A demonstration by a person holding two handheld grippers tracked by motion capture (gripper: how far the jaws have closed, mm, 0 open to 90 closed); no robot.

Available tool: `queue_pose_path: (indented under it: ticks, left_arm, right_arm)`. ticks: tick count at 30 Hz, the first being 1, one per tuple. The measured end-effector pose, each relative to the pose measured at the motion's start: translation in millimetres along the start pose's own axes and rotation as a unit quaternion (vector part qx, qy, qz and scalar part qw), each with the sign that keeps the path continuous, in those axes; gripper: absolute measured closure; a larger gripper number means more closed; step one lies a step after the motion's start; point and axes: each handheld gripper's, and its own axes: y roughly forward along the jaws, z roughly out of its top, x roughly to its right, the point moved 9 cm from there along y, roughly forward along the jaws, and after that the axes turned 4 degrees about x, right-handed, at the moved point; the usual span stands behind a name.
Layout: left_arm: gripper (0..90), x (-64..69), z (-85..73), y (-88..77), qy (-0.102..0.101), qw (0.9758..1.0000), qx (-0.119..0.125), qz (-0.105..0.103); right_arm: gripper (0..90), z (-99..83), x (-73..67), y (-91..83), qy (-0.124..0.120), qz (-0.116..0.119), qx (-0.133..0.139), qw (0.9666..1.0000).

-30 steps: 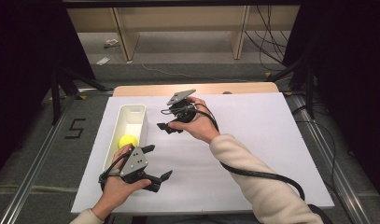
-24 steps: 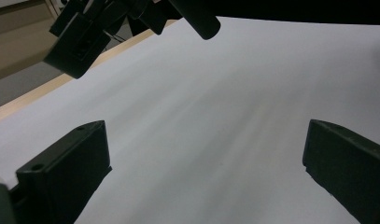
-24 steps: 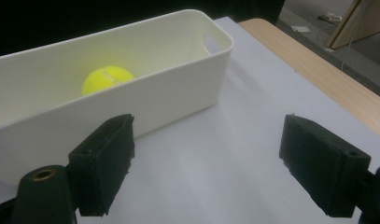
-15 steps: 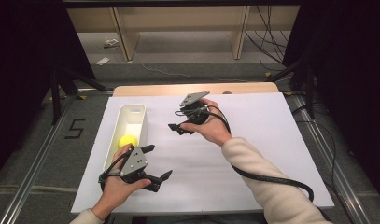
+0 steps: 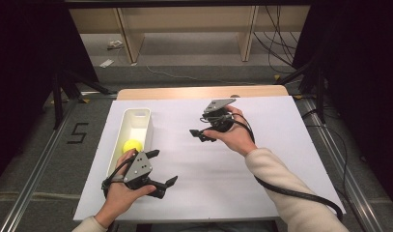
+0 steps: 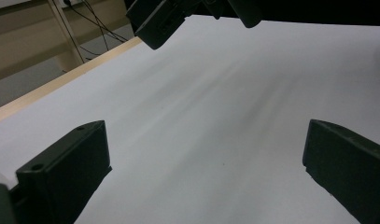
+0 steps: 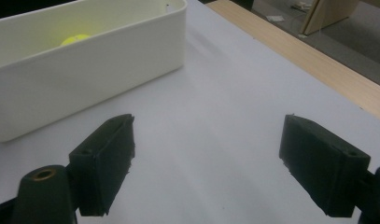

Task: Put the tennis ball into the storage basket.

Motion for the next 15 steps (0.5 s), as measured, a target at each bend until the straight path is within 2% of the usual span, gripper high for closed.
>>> queue_pose_path:
  ticks: [4,15]
  left_arm:
    - [0.2,0.3,0.6,-0.1,0.001,1.0000,0.001,0.000]
    - [0.2,-1.5,1.4,0.1,0.007,1.0000,0.002,0.005]
  right_arm:
    - [19.1,-8.2,6.0,-8.6,0.012,-0.006,0.007,0.9999]
    - [19.3,-35.8,18.0,-30.1,0.031,-0.022,0.005,0.9993]
